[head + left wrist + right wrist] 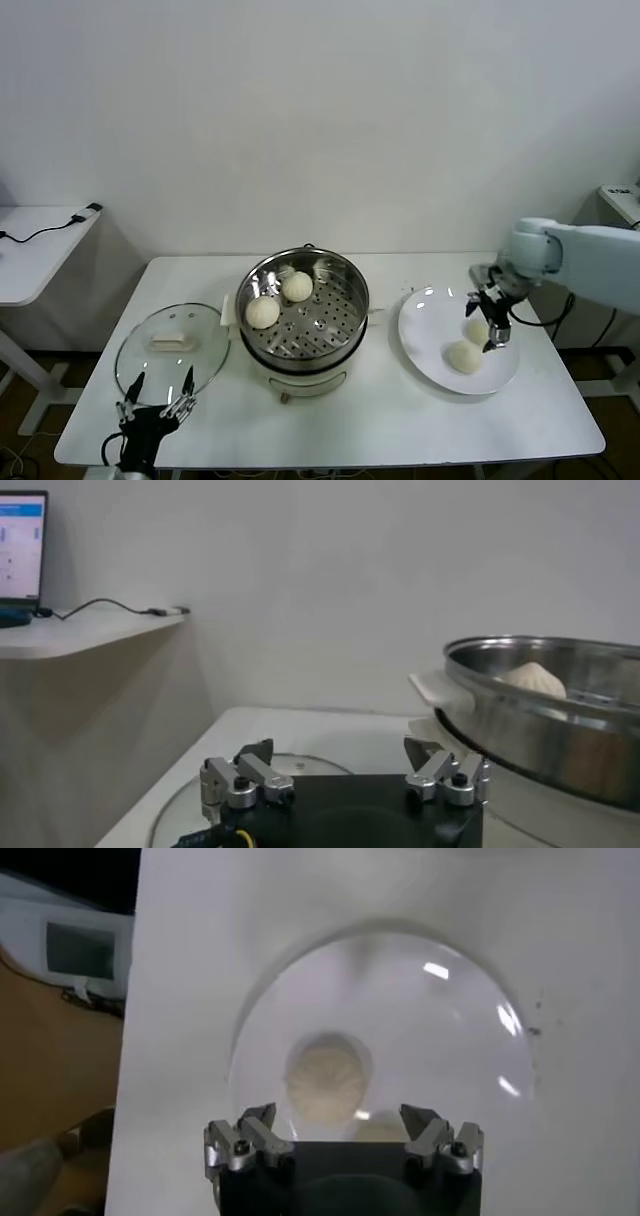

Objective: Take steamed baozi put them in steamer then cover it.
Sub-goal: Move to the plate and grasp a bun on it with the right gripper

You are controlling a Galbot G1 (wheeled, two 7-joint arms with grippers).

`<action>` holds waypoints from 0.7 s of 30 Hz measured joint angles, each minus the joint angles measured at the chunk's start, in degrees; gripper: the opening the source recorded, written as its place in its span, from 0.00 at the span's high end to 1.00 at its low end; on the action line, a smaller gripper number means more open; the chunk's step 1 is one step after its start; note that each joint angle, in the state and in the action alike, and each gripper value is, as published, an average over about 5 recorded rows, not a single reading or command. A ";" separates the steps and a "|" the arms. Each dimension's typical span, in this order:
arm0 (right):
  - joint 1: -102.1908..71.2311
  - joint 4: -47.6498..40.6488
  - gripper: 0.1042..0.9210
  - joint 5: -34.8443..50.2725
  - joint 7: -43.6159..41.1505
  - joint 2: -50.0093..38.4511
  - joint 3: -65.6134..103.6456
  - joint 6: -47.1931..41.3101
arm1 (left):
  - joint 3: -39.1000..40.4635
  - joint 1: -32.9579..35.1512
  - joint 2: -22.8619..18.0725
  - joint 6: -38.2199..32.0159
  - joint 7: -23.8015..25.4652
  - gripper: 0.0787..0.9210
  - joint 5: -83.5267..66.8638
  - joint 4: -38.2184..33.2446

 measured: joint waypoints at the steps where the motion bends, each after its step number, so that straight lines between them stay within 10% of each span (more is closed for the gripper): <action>1: -1.45 -0.60 0.12 -0.40 0.34 -0.02 1.10 -0.22 | -0.03 0.06 -0.05 -0.06 -0.01 0.12 0.03 0.06; 21: -14.79 -6.03 0.27 -2.71 3.12 1.71 11.57 -2.90 | 0.07 -0.05 -0.22 -0.02 -0.06 0.12 0.48 0.62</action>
